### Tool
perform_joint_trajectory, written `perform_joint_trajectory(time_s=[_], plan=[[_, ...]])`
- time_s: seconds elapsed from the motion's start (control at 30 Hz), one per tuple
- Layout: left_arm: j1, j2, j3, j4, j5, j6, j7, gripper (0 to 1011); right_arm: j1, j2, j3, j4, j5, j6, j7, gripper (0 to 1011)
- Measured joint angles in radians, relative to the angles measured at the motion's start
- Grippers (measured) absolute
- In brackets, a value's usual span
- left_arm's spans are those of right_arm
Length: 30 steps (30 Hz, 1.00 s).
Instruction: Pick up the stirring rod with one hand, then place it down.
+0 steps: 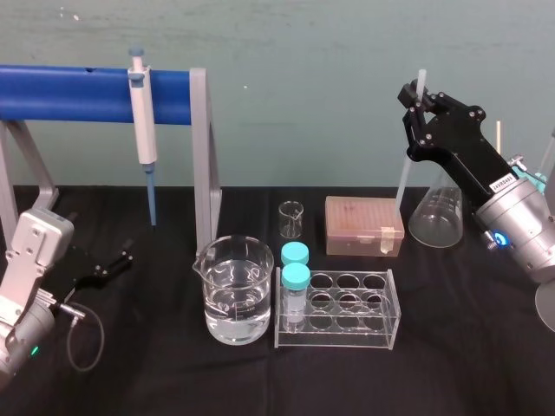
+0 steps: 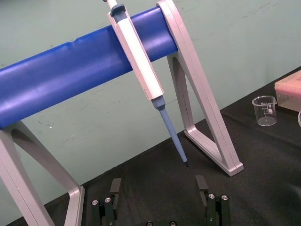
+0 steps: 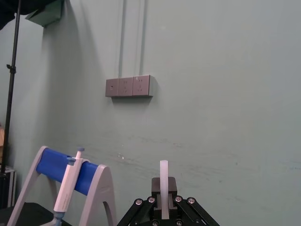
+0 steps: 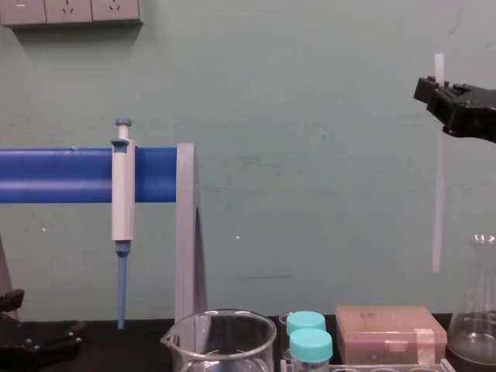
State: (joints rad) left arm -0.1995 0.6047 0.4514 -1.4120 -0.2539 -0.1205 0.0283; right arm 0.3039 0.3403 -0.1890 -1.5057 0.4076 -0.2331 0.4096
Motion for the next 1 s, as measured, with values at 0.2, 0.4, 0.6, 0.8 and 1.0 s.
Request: perform_joint_trajectory(time_s=[0.2, 0.4, 0.6, 0.8, 1.0], plan=[[0.000, 0.000, 0.000, 0.000, 0.000, 0.000, 0.000, 1000, -0.001, -0.004, -0.002, 0.002, -0.002, 0.007, 0.003, 72], [0.000, 0.000, 0.000, 0.000, 0.000, 0.000, 0.000, 1000, -0.002, -0.007, -0.004, 0.003, -0.002, 0.013, 0.006, 72], [0.000, 0.000, 0.000, 0.000, 0.000, 0.000, 0.000, 1000, -0.004, -0.007, -0.008, 0.003, -0.001, 0.019, 0.009, 72], [0.000, 0.000, 0.000, 0.000, 0.000, 0.000, 0.000, 1000, -0.008, -0.005, -0.008, -0.001, 0.000, 0.021, 0.011, 72], [0.000, 0.000, 0.000, 0.000, 0.000, 0.000, 0.000, 1000, -0.012, -0.002, -0.007, -0.007, 0.001, 0.023, 0.010, 72]])
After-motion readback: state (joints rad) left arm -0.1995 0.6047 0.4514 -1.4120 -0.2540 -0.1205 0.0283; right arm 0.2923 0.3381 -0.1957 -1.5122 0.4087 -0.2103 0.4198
